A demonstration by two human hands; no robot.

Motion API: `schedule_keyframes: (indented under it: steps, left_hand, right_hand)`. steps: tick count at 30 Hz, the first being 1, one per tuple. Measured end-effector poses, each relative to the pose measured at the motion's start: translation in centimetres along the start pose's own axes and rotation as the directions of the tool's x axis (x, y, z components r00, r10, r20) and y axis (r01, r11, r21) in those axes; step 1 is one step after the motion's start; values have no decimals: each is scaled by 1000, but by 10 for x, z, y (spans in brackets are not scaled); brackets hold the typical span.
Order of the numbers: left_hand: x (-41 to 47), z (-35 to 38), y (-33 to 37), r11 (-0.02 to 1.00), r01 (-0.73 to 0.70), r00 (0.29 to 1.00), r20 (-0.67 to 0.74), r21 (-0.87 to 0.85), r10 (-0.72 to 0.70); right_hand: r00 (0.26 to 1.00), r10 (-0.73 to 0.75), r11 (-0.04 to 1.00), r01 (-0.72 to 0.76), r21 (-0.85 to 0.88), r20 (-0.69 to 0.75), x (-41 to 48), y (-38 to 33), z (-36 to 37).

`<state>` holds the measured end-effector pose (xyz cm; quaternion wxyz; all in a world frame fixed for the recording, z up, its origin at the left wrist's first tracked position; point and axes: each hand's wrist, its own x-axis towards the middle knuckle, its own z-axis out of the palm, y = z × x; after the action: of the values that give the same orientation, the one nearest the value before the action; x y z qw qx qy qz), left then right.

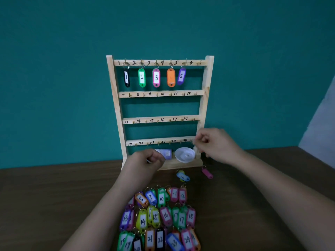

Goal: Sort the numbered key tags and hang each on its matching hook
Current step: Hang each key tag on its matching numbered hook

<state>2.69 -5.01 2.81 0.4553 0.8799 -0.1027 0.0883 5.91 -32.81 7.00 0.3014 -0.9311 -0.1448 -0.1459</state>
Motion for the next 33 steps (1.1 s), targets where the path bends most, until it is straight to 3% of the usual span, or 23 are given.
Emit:
schedule_keyframes:
  steps: [4,9,20,30,33]
  left_hand:
    - [-1,7,-1,1000,-10,1000,30,29,9]
    - [-3,13,-2,999,-13,999,44,46,11]
    - [1,13,-8,999,-16,999,42,35,14]
    - [-1,15,-9,999,-36,999,34,25,35]
    - [-2,17,-11,998,-39,998,53,58,36]
  right_hand:
    - [979,136,979,-109,-174,153,-16,30,14]
    - [930,306,912,-226,-342,203,-22,55,27]
    - [900,378,925,-357,-129,218,-18,82,44]
    - [887,349,935,-306,-180,303,-23,75,43]
    - [885,362,932,-341,-121,294,-23,76,43]
